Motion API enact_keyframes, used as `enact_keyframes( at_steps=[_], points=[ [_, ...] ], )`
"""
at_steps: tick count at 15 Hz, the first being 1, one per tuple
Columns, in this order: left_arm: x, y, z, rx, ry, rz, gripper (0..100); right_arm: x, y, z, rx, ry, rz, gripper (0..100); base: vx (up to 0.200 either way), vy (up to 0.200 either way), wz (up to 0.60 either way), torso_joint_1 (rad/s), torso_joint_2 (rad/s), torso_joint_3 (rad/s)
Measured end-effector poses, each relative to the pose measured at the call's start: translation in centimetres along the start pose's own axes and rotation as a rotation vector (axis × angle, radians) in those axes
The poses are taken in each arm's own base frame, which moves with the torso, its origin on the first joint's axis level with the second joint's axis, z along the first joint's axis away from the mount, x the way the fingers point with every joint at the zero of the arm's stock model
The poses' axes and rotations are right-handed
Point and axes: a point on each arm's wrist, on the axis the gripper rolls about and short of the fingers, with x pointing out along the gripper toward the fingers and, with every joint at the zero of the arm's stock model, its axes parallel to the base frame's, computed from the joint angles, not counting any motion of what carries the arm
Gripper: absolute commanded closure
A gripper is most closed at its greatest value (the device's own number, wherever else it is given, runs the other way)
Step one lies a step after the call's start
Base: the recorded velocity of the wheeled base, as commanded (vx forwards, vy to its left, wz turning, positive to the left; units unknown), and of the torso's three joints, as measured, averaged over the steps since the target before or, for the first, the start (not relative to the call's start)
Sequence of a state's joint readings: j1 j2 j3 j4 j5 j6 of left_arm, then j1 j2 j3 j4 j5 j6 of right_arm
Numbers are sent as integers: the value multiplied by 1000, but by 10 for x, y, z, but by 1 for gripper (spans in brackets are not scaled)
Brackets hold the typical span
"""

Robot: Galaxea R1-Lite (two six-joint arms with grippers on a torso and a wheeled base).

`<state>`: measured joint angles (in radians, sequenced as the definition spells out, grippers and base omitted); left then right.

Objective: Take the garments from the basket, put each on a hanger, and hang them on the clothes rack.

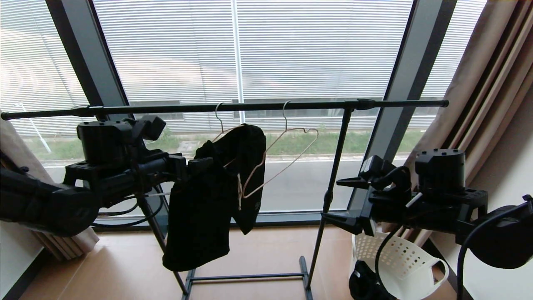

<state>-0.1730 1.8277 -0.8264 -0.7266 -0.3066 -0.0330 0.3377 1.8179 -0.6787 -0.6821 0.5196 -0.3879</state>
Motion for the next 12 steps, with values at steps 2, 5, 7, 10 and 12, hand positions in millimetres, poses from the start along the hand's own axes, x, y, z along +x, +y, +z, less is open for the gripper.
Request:
enact_keyframes(
  at_steps=[2,5,7,10,12],
  points=[
    [-27,-8,-4,3,7,0,0,-11,5,4,-8,-15,-6,0,0,0,0,0,0,0],
    [-67,-19,-24,14,46,7,0,-35,20,2,-7,-16,-9,0,0,0,0,0,0,0],
    [-92,-26,-42,11,83,10,0,-52,32,-2,-8,-16,-11,0,0,0,0,0,0,0],
    [-123,-31,-64,6,96,28,0,-77,53,-16,3,8,-20,0,0,0,0,0,0,0],
    [-147,-32,-87,-2,121,63,0,-98,72,-34,20,62,-69,0,0,0,0,0,0,0]
  ],
)
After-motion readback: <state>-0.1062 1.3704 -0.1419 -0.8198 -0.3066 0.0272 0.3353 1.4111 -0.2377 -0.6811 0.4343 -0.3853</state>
